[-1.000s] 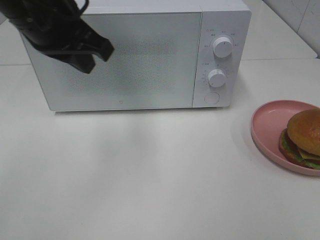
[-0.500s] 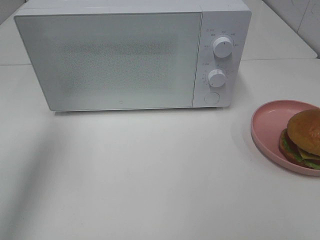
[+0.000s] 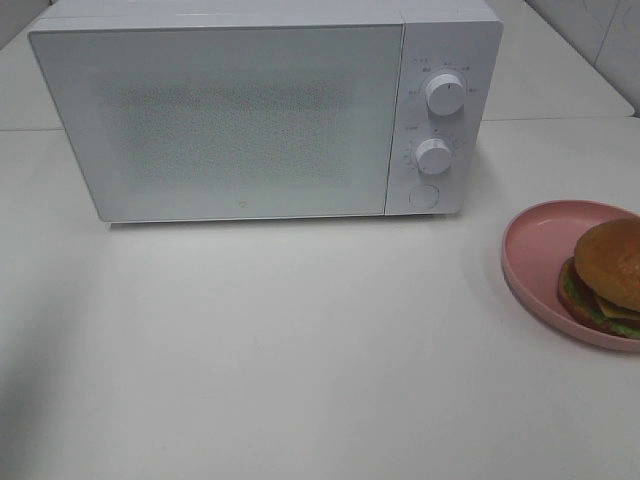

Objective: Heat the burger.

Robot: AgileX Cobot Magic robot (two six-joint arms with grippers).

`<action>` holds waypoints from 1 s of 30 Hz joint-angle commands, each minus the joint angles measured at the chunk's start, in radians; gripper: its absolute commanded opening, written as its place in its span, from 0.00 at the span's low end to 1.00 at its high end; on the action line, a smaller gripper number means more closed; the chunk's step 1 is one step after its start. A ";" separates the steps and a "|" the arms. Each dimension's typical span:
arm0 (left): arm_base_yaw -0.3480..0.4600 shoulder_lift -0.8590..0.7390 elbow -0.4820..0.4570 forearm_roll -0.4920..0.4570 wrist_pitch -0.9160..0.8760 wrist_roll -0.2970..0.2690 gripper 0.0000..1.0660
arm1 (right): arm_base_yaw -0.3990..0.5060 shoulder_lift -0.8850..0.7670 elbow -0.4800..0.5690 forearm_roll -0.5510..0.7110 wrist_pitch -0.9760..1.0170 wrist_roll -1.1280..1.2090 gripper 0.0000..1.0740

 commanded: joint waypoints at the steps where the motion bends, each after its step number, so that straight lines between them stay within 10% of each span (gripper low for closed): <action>1: 0.004 -0.126 0.058 -0.010 0.006 0.004 0.00 | -0.004 -0.024 0.002 -0.002 -0.018 0.003 0.57; 17: 0.004 -0.731 0.351 -0.076 -0.005 0.079 0.00 | -0.004 -0.024 0.002 -0.002 -0.018 0.002 0.57; 30: 0.004 -0.904 0.457 -0.125 -0.112 0.166 0.00 | -0.004 -0.024 0.002 -0.002 -0.018 0.003 0.57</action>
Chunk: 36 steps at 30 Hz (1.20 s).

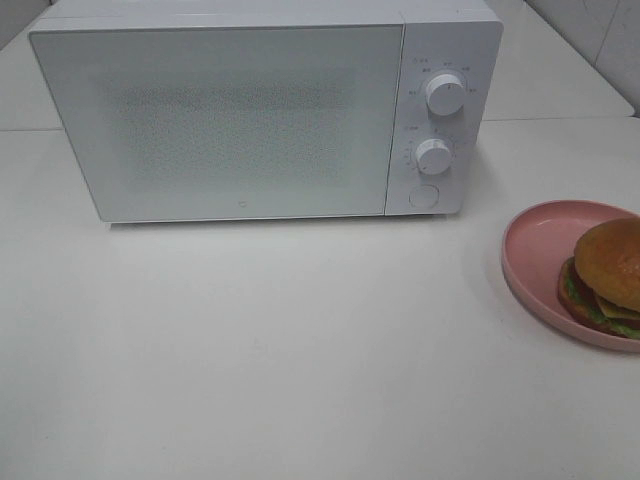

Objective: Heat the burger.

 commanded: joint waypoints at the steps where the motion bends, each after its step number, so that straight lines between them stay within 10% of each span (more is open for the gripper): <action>1: 0.004 -0.008 0.005 -0.012 -0.016 0.006 0.00 | -0.004 -0.024 0.002 -0.002 -0.018 0.003 0.57; 36: 0.004 -0.059 0.005 -0.012 -0.016 0.006 0.00 | -0.075 -0.025 0.002 -0.001 -0.018 0.004 0.57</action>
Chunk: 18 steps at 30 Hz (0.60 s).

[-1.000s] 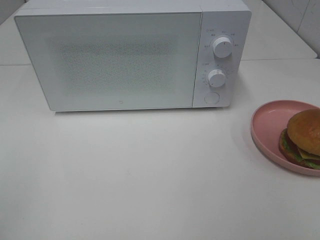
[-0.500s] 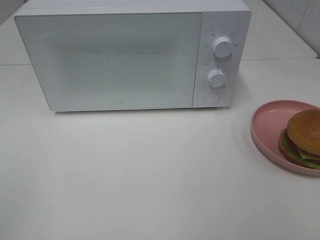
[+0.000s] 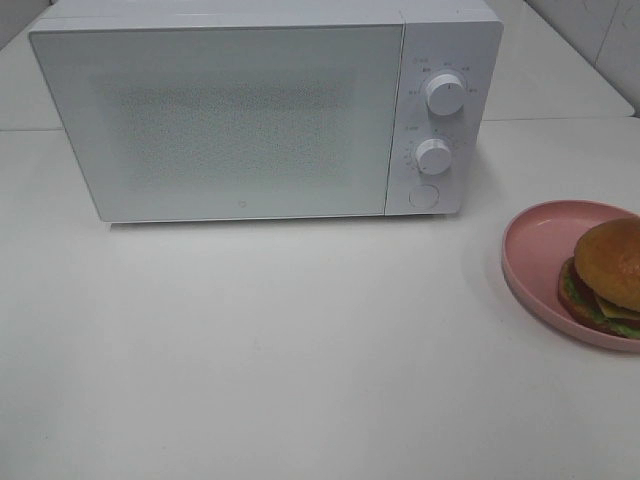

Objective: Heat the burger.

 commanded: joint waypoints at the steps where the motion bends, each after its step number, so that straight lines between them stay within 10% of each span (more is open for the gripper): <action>1: 0.004 -0.027 0.001 -0.003 -0.014 0.001 0.00 | -0.006 -0.027 0.002 -0.001 -0.017 0.003 0.57; 18: 0.004 -0.027 0.001 -0.003 -0.014 0.001 0.00 | -0.006 -0.027 0.002 -0.001 -0.017 0.003 0.57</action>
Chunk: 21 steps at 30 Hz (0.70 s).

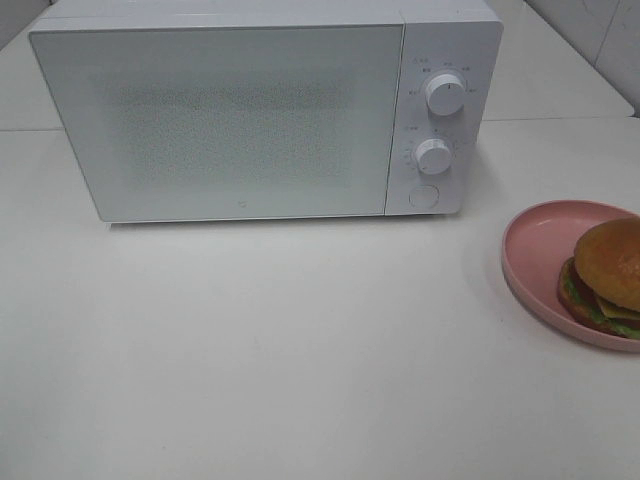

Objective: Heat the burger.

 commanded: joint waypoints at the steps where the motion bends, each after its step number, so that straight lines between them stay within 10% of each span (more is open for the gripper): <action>1: 0.004 -0.027 0.001 -0.003 -0.014 0.001 0.00 | -0.005 -0.027 0.002 -0.001 -0.017 0.003 0.57; 21: 0.004 -0.027 0.001 -0.003 -0.014 0.001 0.00 | -0.005 -0.027 0.002 -0.001 -0.017 0.004 0.57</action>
